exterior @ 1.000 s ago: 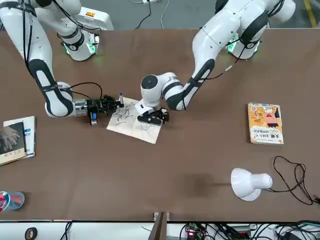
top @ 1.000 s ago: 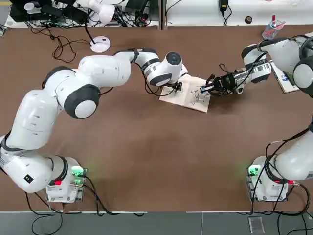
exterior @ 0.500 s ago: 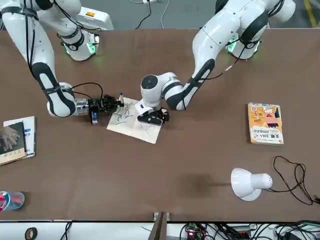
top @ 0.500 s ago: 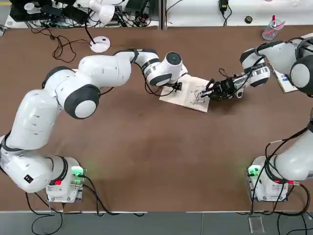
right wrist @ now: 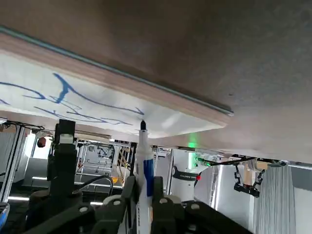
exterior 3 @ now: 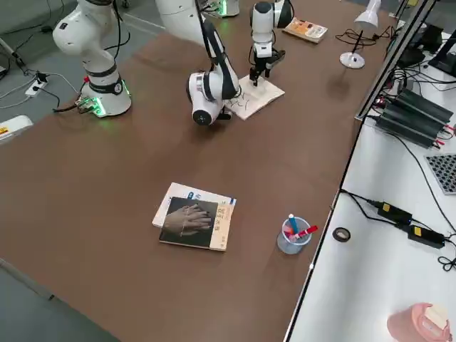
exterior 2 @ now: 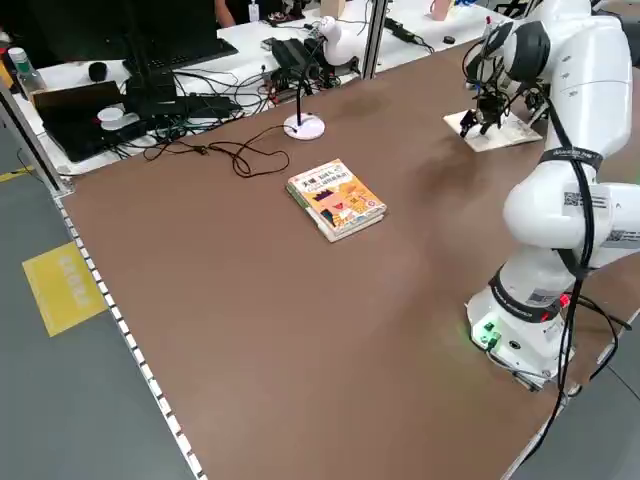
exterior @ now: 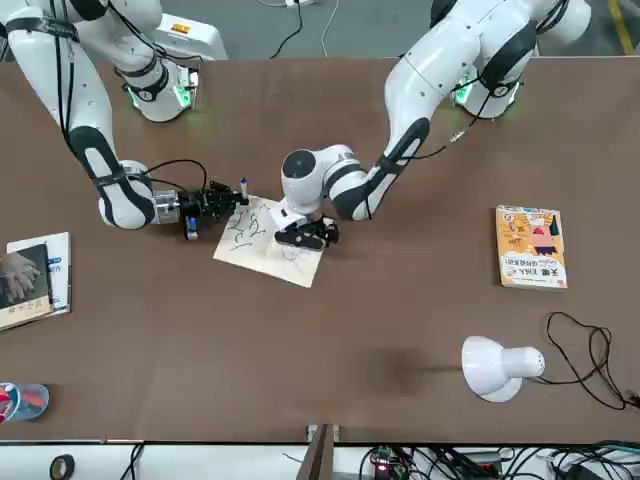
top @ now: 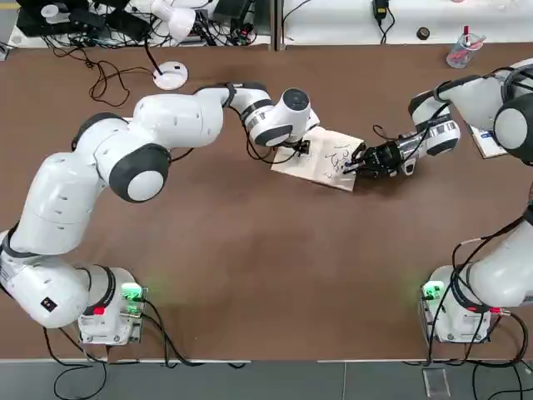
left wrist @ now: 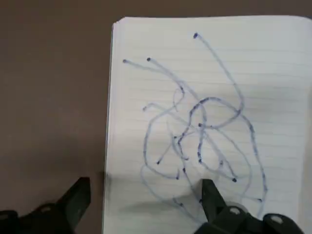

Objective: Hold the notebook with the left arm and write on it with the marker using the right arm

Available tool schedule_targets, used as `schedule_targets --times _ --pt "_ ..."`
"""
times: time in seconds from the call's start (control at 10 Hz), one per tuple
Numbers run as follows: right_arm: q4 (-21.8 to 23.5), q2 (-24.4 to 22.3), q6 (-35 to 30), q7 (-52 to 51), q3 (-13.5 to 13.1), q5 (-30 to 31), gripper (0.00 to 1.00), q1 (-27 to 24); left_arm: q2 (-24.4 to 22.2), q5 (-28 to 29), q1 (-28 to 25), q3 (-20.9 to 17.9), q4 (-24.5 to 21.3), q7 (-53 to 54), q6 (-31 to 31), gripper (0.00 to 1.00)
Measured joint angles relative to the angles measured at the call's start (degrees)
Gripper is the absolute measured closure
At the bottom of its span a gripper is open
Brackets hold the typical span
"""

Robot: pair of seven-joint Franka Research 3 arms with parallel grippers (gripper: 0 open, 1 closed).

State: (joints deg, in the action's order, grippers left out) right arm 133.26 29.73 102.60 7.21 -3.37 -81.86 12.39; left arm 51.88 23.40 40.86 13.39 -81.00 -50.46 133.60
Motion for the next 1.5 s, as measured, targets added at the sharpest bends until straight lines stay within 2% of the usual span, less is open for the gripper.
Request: schedule_targets --times 1.5 --pt "0.5 -0.1 1.8 -3.7 0.2 0.0 0.83 1.4 0.0 0.0 0.0 0.0 0.0 0.0 0.0 0.00"
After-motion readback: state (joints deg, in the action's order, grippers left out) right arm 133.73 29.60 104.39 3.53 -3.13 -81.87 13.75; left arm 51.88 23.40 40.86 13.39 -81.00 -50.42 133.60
